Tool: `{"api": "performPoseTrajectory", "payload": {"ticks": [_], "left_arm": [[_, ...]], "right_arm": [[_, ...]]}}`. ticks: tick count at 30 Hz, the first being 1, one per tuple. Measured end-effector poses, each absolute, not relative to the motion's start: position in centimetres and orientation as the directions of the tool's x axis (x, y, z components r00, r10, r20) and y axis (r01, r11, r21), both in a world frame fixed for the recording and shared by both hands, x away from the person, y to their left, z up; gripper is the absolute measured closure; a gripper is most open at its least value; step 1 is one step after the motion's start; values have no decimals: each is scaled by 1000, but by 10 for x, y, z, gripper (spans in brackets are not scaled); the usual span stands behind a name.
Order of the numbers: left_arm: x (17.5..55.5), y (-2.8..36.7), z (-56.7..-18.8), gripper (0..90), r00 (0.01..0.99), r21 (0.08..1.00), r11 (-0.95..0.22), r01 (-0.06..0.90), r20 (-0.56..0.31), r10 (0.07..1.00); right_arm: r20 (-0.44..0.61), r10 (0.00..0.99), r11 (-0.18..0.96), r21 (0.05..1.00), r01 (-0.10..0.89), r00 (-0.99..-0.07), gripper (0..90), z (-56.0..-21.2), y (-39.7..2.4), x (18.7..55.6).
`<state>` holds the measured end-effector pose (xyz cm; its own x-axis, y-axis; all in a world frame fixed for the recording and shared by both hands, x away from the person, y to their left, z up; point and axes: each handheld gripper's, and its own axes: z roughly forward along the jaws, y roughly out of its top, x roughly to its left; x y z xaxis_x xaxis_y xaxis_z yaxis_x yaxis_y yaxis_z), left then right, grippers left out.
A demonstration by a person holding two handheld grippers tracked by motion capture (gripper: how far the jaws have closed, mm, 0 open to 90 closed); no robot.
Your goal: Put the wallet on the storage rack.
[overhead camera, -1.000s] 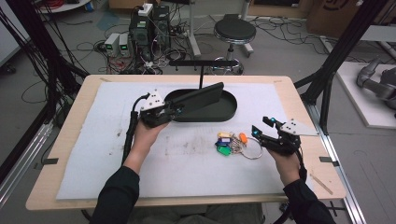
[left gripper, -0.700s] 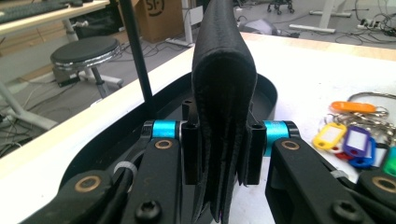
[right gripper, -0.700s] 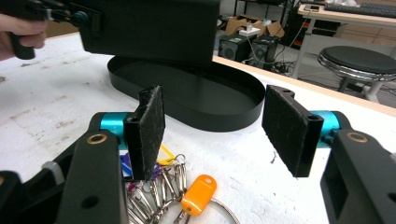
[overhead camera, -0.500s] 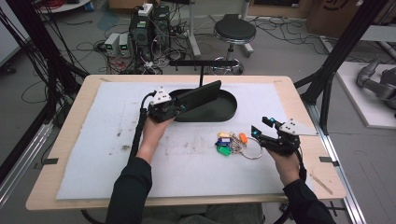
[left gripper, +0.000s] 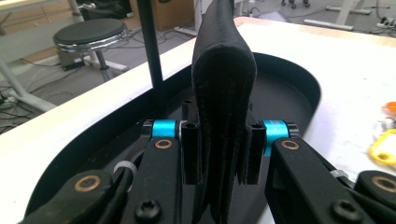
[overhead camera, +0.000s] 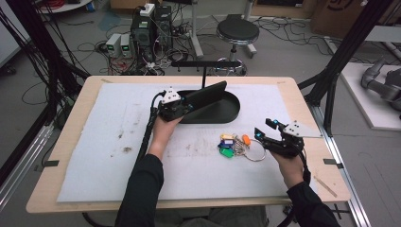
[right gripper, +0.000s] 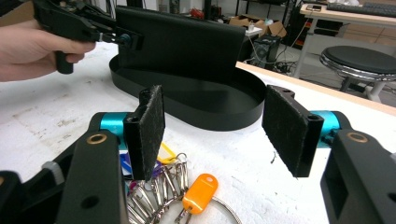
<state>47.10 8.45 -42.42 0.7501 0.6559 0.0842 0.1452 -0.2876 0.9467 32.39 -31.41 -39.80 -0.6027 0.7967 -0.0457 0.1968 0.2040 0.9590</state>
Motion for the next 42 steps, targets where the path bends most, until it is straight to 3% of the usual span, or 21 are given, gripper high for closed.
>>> {"api": "performPoseTrajectory", "payload": {"ticks": [16, 25, 31, 33, 37, 42], "left_arm": [[482, 90, -441, 741, 731, 953, -239, 187, 28, 681], [481, 90, -441, 723, 728, 935, -284, 210, 45, 684], [479, 89, -438, 591, 711, 936, -267, 228, 27, 702], [477, 88, -435, 474, 703, 928, -295, 228, 52, 710], [471, 88, -429, 374, 689, 907, -351, 232, 101, 717], [461, 94, -418, 319, 667, 911, -345, 225, 114, 736]], "right_arm": [[-41, 790, 210, 955, 207, -612, 398, -400, -314, 325], [-38, 788, 212, 954, 212, -615, 396, -400, -315, 325], [-39, 790, 212, 953, 214, -612, 396, -400, -315, 325], [-42, 790, 216, 953, 213, -612, 396, -400, -316, 325], [-40, 791, 212, 954, 213, -610, 395, -400, -317, 326], [-37, 795, 209, 954, 215, -606, 394, -400, -318, 325]]}}
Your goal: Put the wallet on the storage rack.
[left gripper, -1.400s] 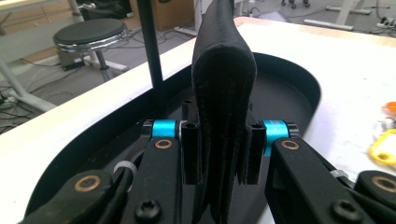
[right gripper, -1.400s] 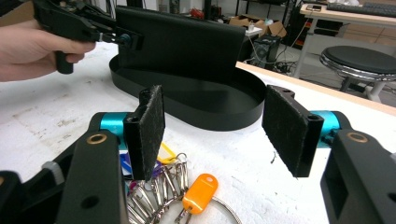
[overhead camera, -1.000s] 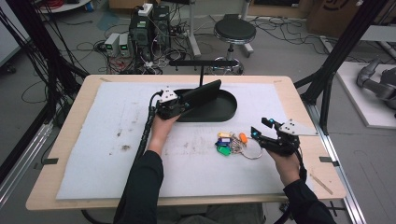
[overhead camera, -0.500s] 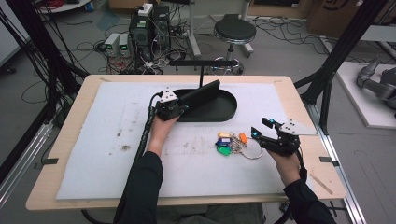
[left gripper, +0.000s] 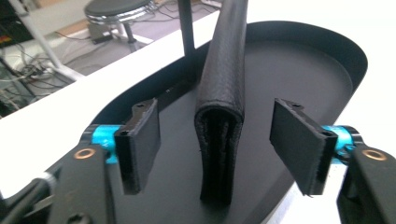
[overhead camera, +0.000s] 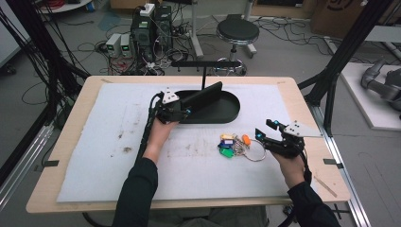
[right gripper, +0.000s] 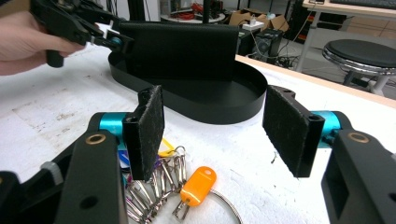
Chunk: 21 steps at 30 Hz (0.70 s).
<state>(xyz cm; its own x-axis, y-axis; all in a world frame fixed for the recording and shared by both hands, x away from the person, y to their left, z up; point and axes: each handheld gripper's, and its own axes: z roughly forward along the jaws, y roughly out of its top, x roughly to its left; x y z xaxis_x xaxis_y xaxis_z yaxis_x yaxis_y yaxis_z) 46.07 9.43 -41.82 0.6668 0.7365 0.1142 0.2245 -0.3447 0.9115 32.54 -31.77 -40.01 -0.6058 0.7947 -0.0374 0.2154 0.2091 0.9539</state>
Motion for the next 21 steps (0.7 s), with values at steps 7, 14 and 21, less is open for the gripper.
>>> {"api": "performPoseTrajectory", "payload": {"ticks": [7, 14, 21], "left_arm": [[436, 107, -402, 305, 660, 926, -324, 195, 121, 742], [403, 121, -390, 283, 669, 941, -276, 195, 79, 740], [362, 146, -393, 272, 639, 935, -209, 285, -23, 769]], "right_arm": [[-40, 798, 210, 954, 216, -601, 394, -400, -318, 326], [-37, 802, 208, 953, 221, -596, 389, -401, -319, 327], [-40, 808, 210, 952, 224, -588, 385, -401, -321, 326]]}}
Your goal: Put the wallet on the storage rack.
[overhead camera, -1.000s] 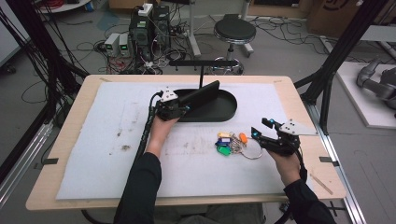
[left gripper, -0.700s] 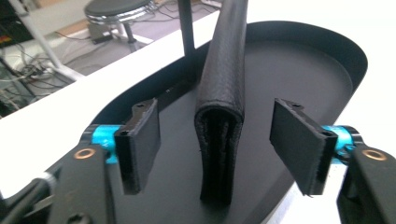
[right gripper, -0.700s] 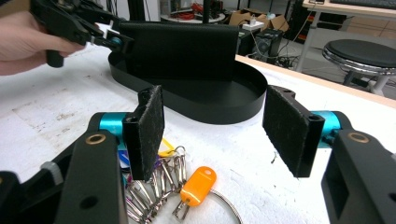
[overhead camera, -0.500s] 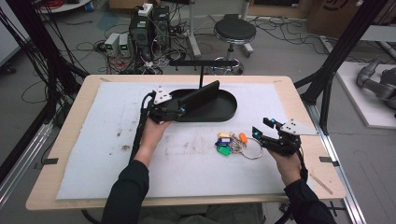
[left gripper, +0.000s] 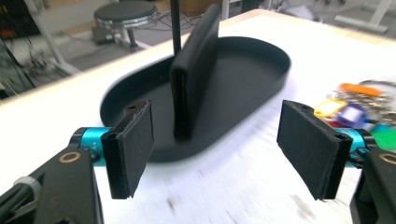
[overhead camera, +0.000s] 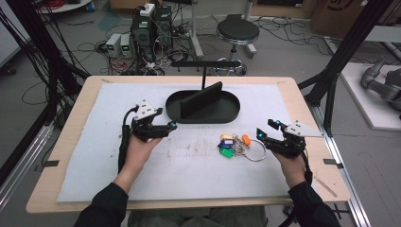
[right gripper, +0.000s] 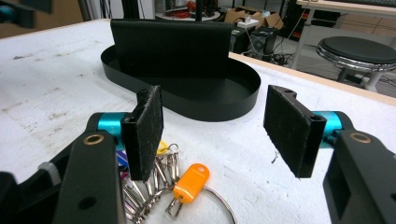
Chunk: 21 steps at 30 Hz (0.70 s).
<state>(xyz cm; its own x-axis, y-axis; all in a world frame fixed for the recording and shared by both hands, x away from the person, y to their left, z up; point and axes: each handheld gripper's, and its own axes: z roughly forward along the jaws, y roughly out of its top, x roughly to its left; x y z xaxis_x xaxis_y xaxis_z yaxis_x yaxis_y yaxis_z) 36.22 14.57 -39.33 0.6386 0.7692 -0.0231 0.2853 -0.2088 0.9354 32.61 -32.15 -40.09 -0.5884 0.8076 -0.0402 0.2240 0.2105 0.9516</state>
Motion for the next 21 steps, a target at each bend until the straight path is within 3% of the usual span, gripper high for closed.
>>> {"api": "performPoseTrajectory", "payload": {"ticks": [9, 21], "left_arm": [[321, 195, -413, 237, 584, 938, -114, 328, -107, 805], [296, 221, -414, 238, 527, 944, -106, 312, -79, 846]], "right_arm": [[-27, 834, 185, 955, 233, -551, 371, -399, -328, 326], [6, 852, 156, 952, 265, -524, 305, -400, -335, 327]]}}
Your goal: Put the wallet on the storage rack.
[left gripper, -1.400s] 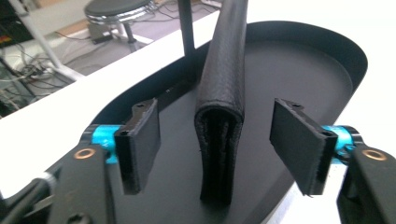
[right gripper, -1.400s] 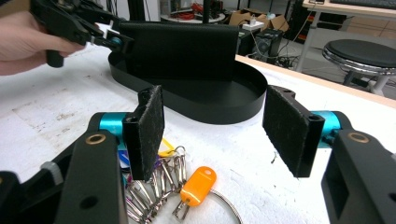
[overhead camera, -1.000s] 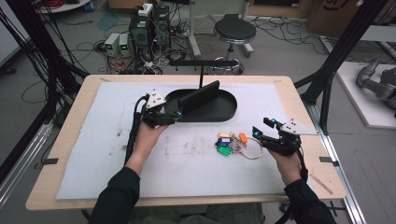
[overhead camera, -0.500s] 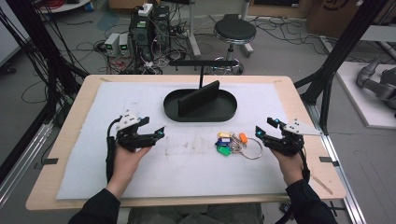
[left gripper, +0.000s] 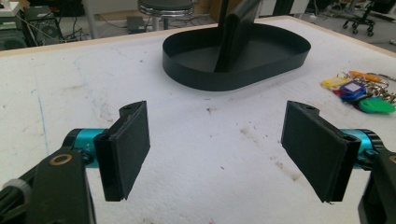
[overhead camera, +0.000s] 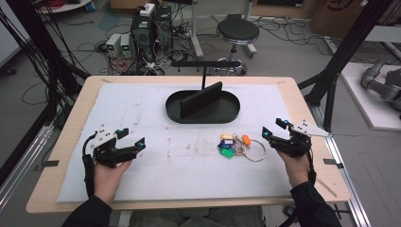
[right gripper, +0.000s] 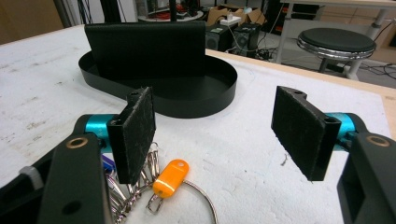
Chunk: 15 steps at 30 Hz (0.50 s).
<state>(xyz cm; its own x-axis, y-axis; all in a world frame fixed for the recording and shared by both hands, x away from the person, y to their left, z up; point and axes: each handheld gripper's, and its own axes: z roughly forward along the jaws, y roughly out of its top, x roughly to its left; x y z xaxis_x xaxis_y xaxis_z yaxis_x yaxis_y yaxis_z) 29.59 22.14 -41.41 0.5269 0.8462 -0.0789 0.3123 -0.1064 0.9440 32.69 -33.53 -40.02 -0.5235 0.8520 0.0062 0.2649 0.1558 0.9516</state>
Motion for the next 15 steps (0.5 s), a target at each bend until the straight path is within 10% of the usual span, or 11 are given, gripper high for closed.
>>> {"api": "performPoseTrajectory", "payload": {"ticks": [15], "left_arm": [[300, 215, -424, 237, 524, 936, -165, 312, -24, 852]], "right_arm": [[-3, 844, 170, 950, 263, -536, 288, -401, -333, 325]]}}
